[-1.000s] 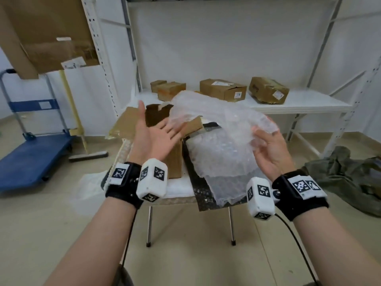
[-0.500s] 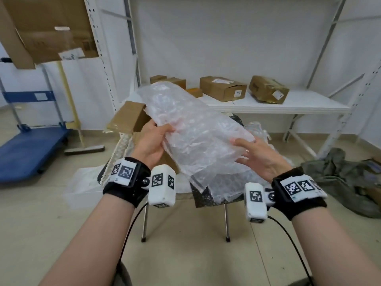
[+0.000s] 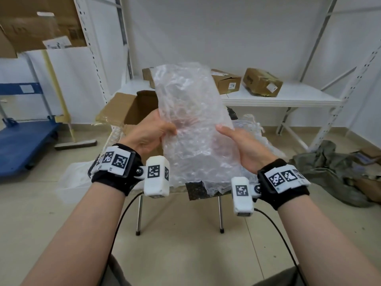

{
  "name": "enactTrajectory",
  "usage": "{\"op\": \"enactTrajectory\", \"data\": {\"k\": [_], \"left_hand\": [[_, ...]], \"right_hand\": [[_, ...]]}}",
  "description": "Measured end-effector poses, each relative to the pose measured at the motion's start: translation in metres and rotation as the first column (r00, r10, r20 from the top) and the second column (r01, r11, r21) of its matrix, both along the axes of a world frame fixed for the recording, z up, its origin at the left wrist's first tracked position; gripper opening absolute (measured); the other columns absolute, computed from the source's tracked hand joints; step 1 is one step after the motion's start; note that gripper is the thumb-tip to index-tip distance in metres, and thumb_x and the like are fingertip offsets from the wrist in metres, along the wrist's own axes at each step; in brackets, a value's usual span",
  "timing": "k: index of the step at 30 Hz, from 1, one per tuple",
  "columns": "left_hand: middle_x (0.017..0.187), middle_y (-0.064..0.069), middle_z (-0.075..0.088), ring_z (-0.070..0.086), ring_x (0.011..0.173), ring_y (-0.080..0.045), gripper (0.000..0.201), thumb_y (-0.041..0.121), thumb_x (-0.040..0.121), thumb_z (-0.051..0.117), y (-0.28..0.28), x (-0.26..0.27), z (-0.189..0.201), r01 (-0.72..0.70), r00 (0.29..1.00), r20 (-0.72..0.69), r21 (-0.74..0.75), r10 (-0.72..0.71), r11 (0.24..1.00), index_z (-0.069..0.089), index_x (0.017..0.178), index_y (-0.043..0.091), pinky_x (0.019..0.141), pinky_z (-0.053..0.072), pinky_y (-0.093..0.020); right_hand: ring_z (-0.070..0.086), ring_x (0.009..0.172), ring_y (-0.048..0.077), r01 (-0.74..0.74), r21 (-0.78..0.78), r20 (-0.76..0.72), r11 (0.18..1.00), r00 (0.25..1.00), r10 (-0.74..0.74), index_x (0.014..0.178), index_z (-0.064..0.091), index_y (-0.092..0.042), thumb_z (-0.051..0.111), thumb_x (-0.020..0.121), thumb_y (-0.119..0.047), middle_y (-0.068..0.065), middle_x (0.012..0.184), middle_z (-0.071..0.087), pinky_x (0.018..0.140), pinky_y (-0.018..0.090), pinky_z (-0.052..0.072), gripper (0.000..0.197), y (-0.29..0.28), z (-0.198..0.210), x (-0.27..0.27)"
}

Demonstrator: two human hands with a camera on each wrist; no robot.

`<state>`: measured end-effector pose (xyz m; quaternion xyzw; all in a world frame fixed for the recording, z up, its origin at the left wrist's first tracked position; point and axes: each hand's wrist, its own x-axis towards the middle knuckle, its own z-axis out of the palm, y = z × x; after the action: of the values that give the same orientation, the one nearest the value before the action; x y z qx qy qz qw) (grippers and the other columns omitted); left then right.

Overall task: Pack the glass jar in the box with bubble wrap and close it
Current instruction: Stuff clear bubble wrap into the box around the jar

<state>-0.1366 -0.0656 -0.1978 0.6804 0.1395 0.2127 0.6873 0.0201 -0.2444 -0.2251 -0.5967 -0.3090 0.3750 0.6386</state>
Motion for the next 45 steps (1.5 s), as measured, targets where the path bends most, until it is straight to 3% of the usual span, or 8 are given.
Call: {"op": "enactTrajectory", "data": {"k": [4,15,20,27,34,36,40,45], "left_hand": [[0.120,-0.013,0.068,0.067,0.109,-0.027,0.043,0.001,0.086,0.064,-0.004,0.012,-0.005,-0.052,0.999,0.009,-0.031,0.052,0.998,0.056,0.128,0.005,0.089,0.055,-0.037],[0.101,-0.010,0.075,0.071,0.097,-0.027,0.026,0.027,0.088,0.070,-0.008,0.023,-0.018,-0.174,0.983,-0.042,0.072,0.177,0.982,0.069,0.105,0.008,0.088,0.057,-0.040],[0.106,-0.002,0.075,0.072,0.099,-0.018,0.024,0.023,0.098,0.057,-0.007,0.020,-0.016,-0.167,0.986,-0.013,0.037,0.168,0.985,0.067,0.116,0.012,0.084,0.057,-0.032],[0.112,-0.011,0.071,0.070,0.099,-0.028,0.029,0.005,0.098,0.049,-0.013,0.018,-0.015,0.015,0.997,0.074,-0.239,0.002,0.971,0.062,0.123,0.013,0.078,0.059,-0.038],[0.107,-0.013,0.058,0.055,0.098,-0.030,0.005,0.015,0.099,0.048,-0.010,0.018,-0.022,0.036,0.993,0.122,-0.378,0.011,0.925,0.051,0.103,0.013,0.083,0.050,-0.036],[0.120,-0.012,0.048,0.049,0.107,-0.030,0.026,0.024,0.095,0.056,-0.019,0.016,-0.019,-0.004,0.996,0.081,-0.442,0.044,0.897,0.045,0.117,0.021,0.096,0.044,-0.040],[0.054,0.002,0.045,0.048,0.046,-0.009,0.038,0.017,0.099,0.034,-0.022,0.017,-0.012,-0.062,0.992,0.070,-0.431,0.102,0.900,0.041,0.061,0.014,0.049,0.044,-0.017],[0.102,-0.008,0.063,0.062,0.091,-0.022,0.022,0.028,0.088,0.060,-0.028,0.018,0.004,0.003,1.000,-0.010,-0.351,-0.007,0.936,0.061,0.099,0.009,0.073,0.055,-0.034]], "right_hand": [[0.067,0.090,0.019,0.203,0.109,-0.093,0.973,0.977,-0.193,0.116,0.065,-0.008,0.069,0.089,-0.016,0.004,0.097,0.071,0.073,0.027,0.059,0.029,0.007,-0.007,0.005],[0.062,0.120,0.016,0.197,0.107,-0.045,0.975,0.980,-0.193,0.125,0.064,-0.017,0.067,0.090,-0.037,-0.001,0.124,0.069,0.109,0.040,0.043,0.041,0.011,-0.005,0.007],[0.073,0.088,0.009,0.214,0.084,-0.021,0.973,0.977,-0.213,0.125,0.064,-0.011,0.062,0.095,-0.021,0.004,0.109,0.074,0.069,0.019,0.058,0.033,0.004,-0.004,0.012],[0.066,0.109,0.033,0.176,0.141,-0.219,0.974,0.965,-0.143,0.135,0.052,-0.020,0.047,0.099,-0.007,0.013,0.123,0.067,0.092,0.050,0.053,0.039,0.004,-0.003,0.020],[0.067,0.054,0.005,0.147,0.183,-0.283,0.972,0.955,-0.091,0.095,0.056,-0.013,0.033,0.099,0.002,-0.003,0.071,0.066,0.044,0.012,0.047,0.028,-0.005,0.004,0.014],[0.065,0.059,0.015,0.136,0.168,-0.322,0.976,0.944,-0.076,0.084,0.058,-0.013,0.037,0.098,-0.008,0.001,0.068,0.065,0.048,0.017,0.050,0.026,-0.008,0.001,0.015],[0.065,0.088,0.027,0.181,0.187,-0.332,0.965,0.937,-0.111,0.094,0.059,-0.013,0.051,0.091,-0.037,0.010,0.096,0.070,0.082,0.036,0.050,0.026,-0.011,-0.002,0.025],[0.062,0.108,0.029,0.071,0.183,-0.330,0.981,0.944,-0.007,0.114,0.066,-0.012,0.057,0.094,-0.031,0.012,0.115,0.068,0.100,0.044,0.046,0.029,-0.016,-0.003,0.033]]}}
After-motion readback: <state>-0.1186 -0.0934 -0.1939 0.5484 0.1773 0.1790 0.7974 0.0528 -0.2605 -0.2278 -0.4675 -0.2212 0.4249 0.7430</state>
